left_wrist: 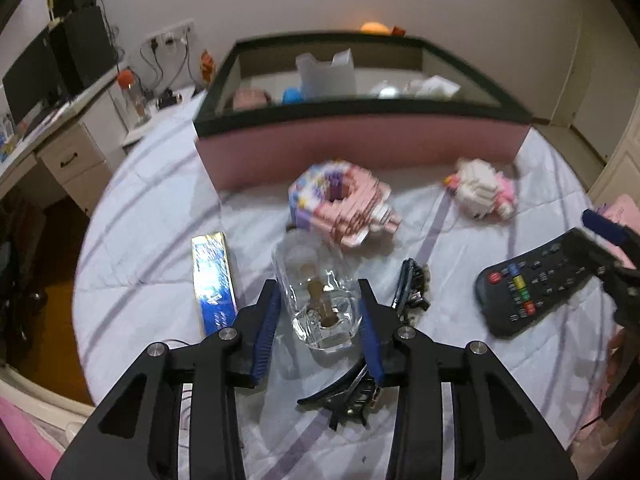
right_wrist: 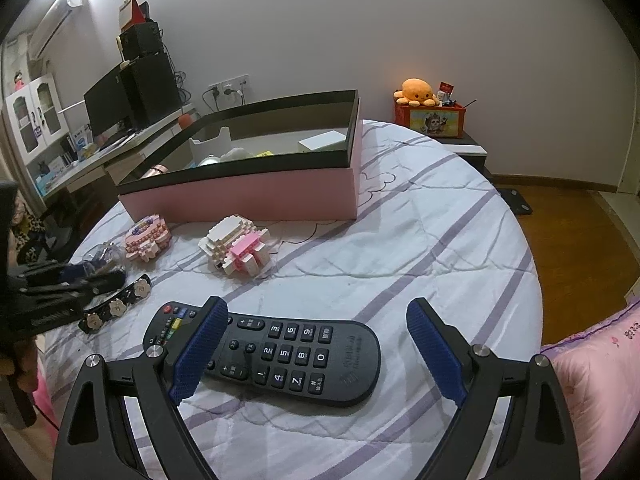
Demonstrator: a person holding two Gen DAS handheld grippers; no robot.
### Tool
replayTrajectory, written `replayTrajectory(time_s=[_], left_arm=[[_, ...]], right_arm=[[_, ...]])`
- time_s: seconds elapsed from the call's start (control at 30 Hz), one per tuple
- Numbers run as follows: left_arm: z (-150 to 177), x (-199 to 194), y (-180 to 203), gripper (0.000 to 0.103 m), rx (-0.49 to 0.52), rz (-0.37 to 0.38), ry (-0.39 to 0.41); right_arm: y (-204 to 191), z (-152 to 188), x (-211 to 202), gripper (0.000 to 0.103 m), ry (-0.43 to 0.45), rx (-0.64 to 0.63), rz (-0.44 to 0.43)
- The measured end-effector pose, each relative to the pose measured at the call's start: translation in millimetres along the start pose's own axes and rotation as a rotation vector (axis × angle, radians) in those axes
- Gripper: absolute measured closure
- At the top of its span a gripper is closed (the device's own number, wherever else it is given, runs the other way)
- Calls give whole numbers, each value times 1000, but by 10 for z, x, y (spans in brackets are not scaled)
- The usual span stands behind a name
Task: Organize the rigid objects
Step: 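Close the left gripper around the clear glass jar, then grasp the pink-white block figure with the right gripper while the left gripper lifts the jar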
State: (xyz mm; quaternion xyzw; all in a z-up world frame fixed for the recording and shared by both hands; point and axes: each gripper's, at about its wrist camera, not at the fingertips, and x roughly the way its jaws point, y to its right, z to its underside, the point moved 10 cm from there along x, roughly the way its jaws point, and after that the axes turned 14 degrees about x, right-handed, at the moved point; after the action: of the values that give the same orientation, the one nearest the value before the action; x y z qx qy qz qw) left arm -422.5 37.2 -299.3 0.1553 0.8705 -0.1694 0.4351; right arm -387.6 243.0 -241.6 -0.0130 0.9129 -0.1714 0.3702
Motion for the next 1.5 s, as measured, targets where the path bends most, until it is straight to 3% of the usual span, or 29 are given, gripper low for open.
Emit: replayTrajectory(time_s=[0.27,0.63,1.0,1.3,1.37,1.4,1.43,1.5], left_arm=[[-21,-181,-46,71,-7,3,47],[-19,-411,-22,72,13,44,103],[102,-301,-99,72,13,86,88],[79,-263,-103,72,6,108,98],[76,-267,-110,72,1,108,99],[73,-273,-110,72,-1,109,101],[68,-280,-110,72,-2,109,104],[56,-289,-112,72,-8,112,105]], right_arm=[[5,-17,-7,11,1,-2,12],[-324,-95,135,11,-17,-71,15],[-682,-33,661,11,-177,-150,50],[-660,-95,774,11,-208,-107,48],[-652,-101,755,19,-202,-111,43],[-640,-116,732,36,-193,-113,47],[-631,-125,706,42,-189,-111,42],[-660,-115,699,43,-198,-112,25]])
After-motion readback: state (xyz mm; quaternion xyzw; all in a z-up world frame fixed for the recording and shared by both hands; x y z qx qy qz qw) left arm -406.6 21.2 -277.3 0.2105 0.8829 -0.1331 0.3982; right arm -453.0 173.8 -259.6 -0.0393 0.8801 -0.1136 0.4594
